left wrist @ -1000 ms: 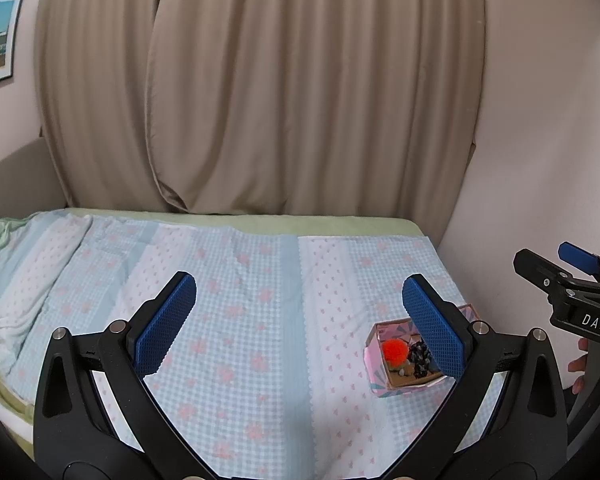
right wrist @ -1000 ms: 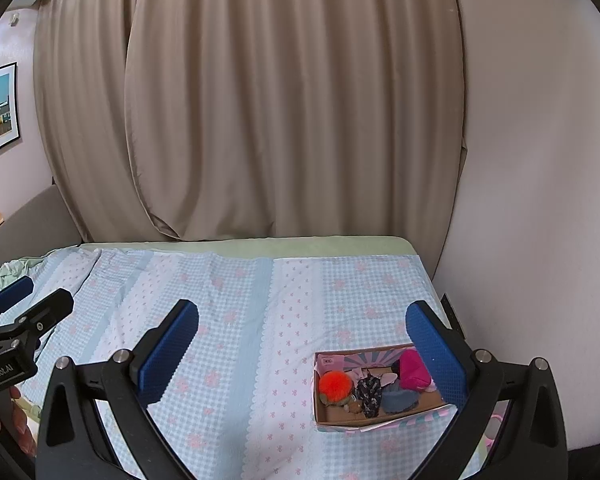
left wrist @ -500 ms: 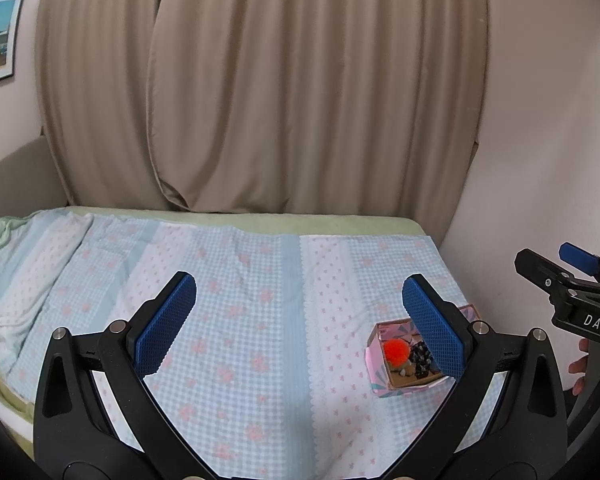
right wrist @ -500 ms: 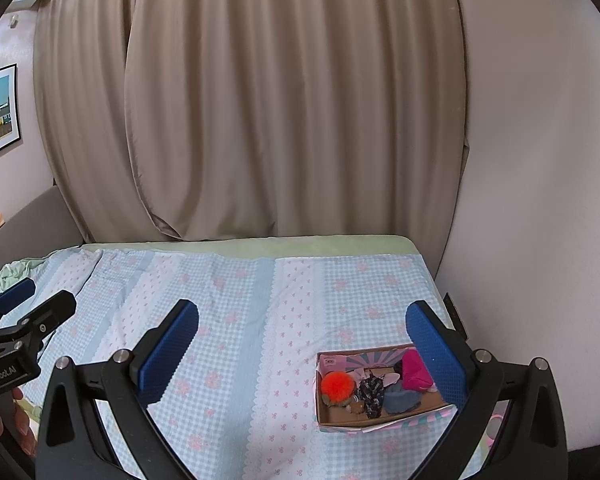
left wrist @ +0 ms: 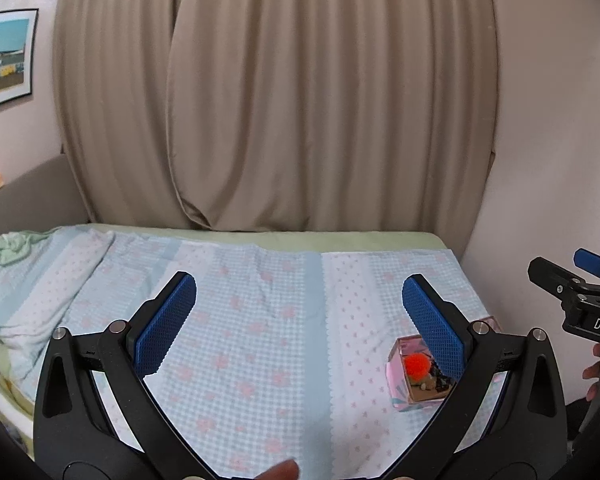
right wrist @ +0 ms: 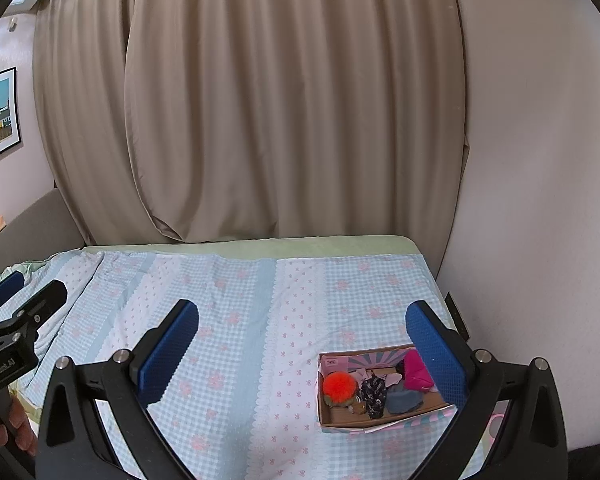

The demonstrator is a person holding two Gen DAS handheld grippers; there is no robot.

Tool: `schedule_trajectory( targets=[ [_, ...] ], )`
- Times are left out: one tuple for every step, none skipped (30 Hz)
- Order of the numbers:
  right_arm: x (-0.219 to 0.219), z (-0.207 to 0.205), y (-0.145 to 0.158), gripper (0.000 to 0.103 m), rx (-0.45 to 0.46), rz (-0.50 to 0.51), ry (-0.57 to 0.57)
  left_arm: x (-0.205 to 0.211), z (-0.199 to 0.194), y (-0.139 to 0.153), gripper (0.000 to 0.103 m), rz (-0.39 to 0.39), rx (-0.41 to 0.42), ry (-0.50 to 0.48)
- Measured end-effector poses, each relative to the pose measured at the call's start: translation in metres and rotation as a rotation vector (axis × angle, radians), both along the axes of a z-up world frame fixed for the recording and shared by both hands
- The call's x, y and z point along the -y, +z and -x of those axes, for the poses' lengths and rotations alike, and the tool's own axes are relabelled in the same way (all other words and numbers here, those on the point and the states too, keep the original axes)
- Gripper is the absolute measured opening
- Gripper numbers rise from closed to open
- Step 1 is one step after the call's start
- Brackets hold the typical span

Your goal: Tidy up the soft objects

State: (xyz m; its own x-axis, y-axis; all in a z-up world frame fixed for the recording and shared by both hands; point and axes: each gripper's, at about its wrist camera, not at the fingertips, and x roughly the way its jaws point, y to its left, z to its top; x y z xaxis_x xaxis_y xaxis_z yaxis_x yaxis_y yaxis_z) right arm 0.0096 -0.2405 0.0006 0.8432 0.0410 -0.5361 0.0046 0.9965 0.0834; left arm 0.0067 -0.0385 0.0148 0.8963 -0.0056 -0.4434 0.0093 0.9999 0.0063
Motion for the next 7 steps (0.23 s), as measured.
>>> schedule_trajectory(
  targets=[
    [-0.0001,-0.0001,0.0003,0.103,0.001,0.0,-0.001,-0.0004,-0.0001,-0.0009,0.103,0.005,-0.001,-0.003],
    [-0.0002,-0.0004,0.0004,0.103,0.0,0.0,-0.001,-0.0011,-0.0002,-0.0019,0.103,0.012,-0.003,-0.005],
    [-0.0003,0.0,-0.0004,0.103,0.0,0.0,-0.002,-0.0022,-0.0001,-0.0023,0.103,0.018,-0.002,-0.005],
    [-0.0006,-0.0003,-0.0002,0.103,-0.001,0.001,-0.002,-0.0037,-0.0003,-0.0023,0.103,0.021,0.001,-0.005],
    [-0.0006,-0.0004,-0.0002,0.103,0.0,0.001,-0.003,-0.0045,0.0001,-0.0023,0.103,0.021,0.005,-0.004],
    [0.0,-0.0001,-0.0005,0.103,-0.001,0.0,-0.001,-0.0049,0.0001,-0.0028,0.103,0.018,0.007,-0.003],
    [0.0002,0.0001,-0.0007,0.103,-0.001,0.0,-0.001,-0.005,-0.0012,-0.0034,0.103,0.014,0.002,-0.002]
  ],
)
